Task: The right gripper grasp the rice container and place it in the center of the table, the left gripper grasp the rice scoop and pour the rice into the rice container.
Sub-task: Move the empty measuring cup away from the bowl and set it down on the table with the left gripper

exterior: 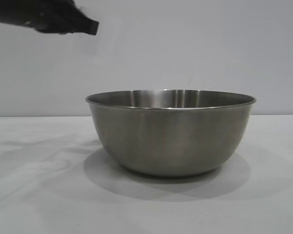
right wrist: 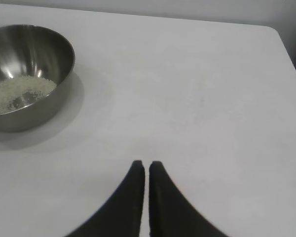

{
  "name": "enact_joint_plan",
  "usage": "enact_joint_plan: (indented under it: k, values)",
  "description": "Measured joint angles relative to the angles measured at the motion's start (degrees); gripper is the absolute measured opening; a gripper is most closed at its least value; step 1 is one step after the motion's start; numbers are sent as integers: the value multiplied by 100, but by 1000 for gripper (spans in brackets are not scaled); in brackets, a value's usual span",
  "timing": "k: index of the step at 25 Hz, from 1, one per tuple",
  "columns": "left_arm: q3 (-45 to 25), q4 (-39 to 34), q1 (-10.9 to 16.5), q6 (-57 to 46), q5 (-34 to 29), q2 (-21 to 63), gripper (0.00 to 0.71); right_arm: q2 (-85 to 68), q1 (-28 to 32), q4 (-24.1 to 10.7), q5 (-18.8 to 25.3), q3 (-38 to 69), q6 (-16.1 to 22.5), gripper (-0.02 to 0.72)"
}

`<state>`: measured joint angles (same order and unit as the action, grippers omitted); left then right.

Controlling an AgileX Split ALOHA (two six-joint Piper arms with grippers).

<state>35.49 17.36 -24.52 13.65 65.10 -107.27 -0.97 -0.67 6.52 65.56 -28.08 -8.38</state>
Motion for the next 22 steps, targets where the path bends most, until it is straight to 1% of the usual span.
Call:
enact_joint_plan:
  k: [4,13,22]
  values:
    - [-104,273,0,-115,0,-163,0,0,0,0,0,0,0,0]
    - [-104,362,0,-299,0,-792,0,0,0,0,0,0,-11,0]
    - [-104,412,0,-322,0,-1090,0,0,0,0,0,0,-11,0]
